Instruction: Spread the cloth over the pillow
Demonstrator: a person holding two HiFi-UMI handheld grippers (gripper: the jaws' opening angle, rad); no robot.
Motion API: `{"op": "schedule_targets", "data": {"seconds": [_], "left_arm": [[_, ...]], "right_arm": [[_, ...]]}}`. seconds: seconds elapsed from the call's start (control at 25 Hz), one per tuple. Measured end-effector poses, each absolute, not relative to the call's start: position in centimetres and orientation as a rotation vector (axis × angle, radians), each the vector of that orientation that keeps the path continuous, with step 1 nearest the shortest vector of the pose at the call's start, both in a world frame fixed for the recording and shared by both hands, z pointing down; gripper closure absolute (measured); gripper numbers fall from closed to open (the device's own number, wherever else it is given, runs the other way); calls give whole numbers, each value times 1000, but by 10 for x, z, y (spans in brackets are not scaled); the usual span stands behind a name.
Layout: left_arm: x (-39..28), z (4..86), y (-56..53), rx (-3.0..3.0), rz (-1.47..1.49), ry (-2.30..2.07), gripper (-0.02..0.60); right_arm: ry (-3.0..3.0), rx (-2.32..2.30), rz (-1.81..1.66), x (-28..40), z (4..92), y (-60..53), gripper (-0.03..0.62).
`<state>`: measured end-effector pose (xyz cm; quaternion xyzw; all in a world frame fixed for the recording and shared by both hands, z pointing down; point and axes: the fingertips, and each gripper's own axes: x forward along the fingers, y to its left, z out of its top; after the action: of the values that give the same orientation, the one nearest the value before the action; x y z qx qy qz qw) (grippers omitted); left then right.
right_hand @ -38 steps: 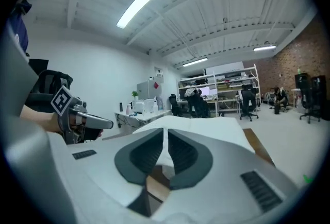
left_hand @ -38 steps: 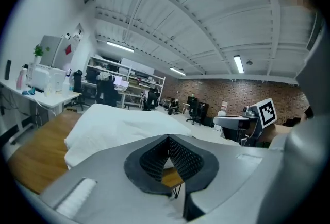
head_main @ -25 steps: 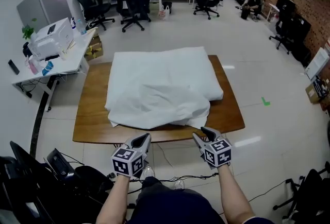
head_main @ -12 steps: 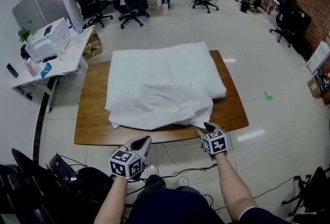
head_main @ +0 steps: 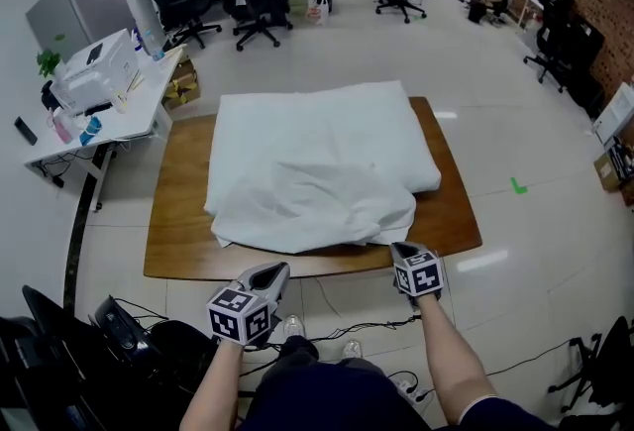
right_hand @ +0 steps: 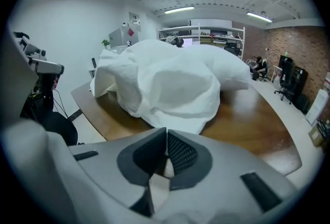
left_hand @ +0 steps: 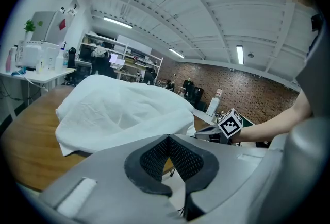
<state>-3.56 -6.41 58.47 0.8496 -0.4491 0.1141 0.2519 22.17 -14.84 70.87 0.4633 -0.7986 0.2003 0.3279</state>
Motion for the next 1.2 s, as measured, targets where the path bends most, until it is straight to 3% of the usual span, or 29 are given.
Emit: {"op": "schedule_targets", "data": {"seconds": [1.2], "left_arm": [[1,551,-79,2422,171,-1163,575]], "right_arm": [[-2501,1405,-225,181,356,-243,589]]}}
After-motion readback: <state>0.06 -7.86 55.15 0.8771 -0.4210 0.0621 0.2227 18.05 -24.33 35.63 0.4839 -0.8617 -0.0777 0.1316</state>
